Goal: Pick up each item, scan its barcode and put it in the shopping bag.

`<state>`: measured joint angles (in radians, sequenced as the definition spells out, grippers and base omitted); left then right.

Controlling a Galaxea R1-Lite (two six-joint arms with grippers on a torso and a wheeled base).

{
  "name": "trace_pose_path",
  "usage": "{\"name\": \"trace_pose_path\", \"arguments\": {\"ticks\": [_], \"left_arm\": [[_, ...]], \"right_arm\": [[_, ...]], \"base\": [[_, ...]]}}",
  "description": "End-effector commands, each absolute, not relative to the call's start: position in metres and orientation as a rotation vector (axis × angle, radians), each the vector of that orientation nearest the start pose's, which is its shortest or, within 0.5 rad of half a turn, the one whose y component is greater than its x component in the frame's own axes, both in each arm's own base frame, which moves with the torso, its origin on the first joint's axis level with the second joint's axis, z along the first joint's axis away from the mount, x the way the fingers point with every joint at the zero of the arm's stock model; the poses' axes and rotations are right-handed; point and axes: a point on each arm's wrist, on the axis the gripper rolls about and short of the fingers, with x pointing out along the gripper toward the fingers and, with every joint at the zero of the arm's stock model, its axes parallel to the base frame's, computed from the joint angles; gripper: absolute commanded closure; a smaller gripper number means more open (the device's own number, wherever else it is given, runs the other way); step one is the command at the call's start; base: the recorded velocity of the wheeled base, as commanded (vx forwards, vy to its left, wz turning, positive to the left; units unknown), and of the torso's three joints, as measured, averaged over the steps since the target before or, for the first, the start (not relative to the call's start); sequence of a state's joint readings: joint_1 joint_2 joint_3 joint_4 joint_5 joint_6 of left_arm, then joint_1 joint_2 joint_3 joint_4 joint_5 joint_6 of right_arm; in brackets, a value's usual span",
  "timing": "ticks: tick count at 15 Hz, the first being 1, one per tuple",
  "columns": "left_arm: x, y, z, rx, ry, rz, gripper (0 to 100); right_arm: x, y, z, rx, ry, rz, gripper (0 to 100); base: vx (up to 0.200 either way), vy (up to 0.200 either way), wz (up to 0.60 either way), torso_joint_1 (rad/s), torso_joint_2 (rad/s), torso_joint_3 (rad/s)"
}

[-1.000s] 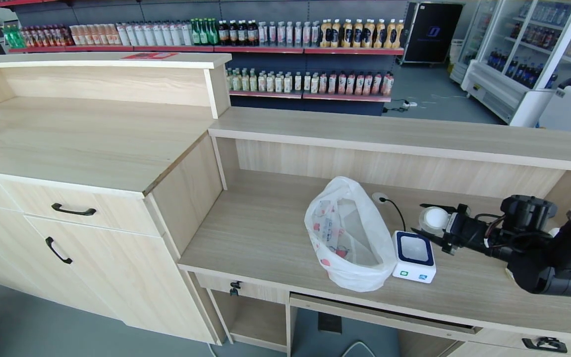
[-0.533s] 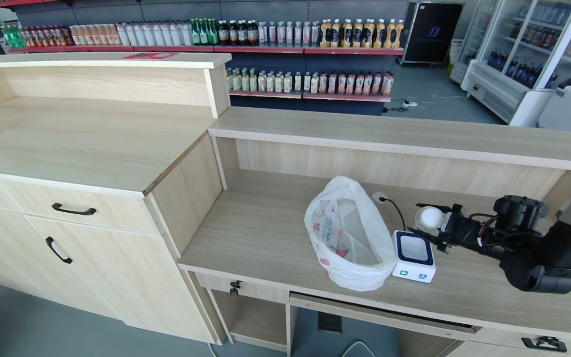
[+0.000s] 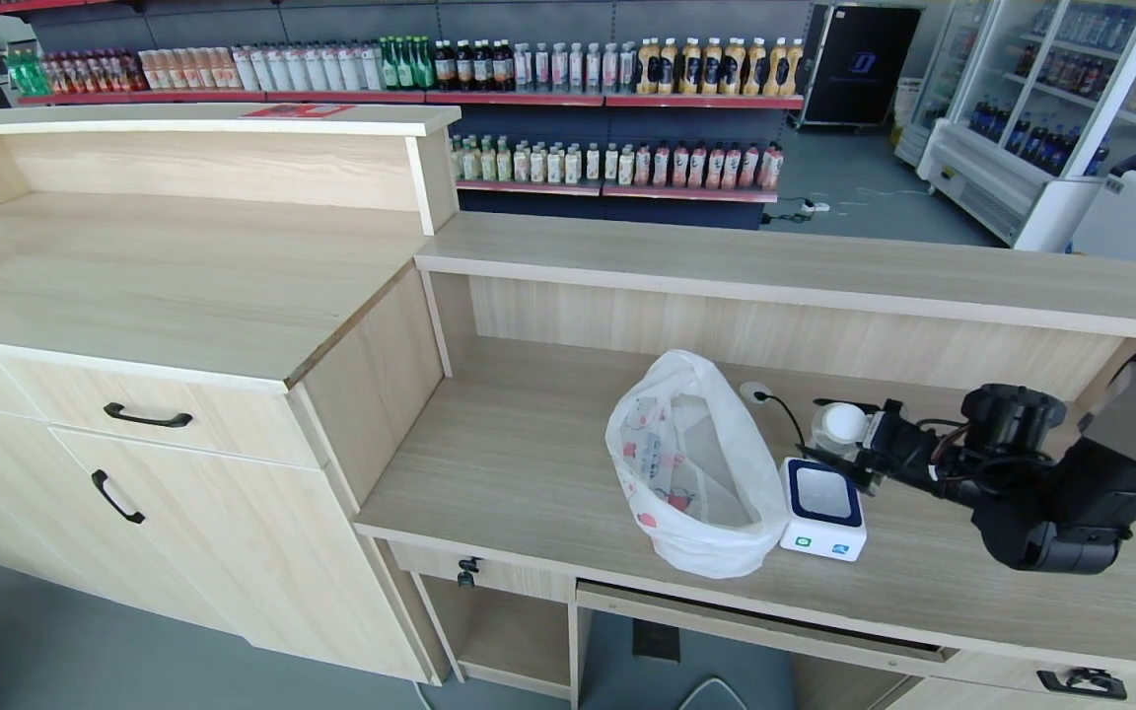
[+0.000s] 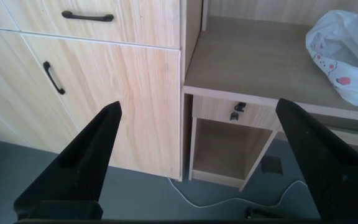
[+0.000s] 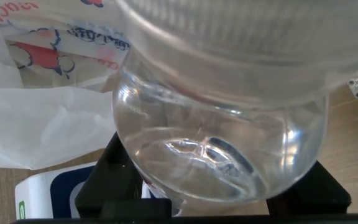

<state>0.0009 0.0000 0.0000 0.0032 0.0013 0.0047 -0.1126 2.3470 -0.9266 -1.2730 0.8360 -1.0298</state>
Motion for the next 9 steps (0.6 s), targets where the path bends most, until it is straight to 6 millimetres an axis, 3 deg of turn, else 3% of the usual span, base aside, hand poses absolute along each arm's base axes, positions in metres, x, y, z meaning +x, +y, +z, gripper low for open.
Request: {"name": "trace_pose_path", "arguments": {"ticks": [1, 9], "left_arm": [[-0.0227, 0.0000, 0.0752, 0.005, 0.005, 0.003, 0], [-0.0227, 0.0000, 0.0752, 0.005, 0.005, 0.003, 0]], "right_arm": [[0.4104, -0.0243, 0.0328, -0.902, -0.254, 0.731, 100], [0.4173, -0.0186, 0.0301, -0.880, -0.261, 0.740, 100]], "base": [[0.000, 0.000, 0.00, 0.000, 0.00, 0.000], [0.000, 0.000, 0.00, 0.000, 0.00, 0.000]]}}
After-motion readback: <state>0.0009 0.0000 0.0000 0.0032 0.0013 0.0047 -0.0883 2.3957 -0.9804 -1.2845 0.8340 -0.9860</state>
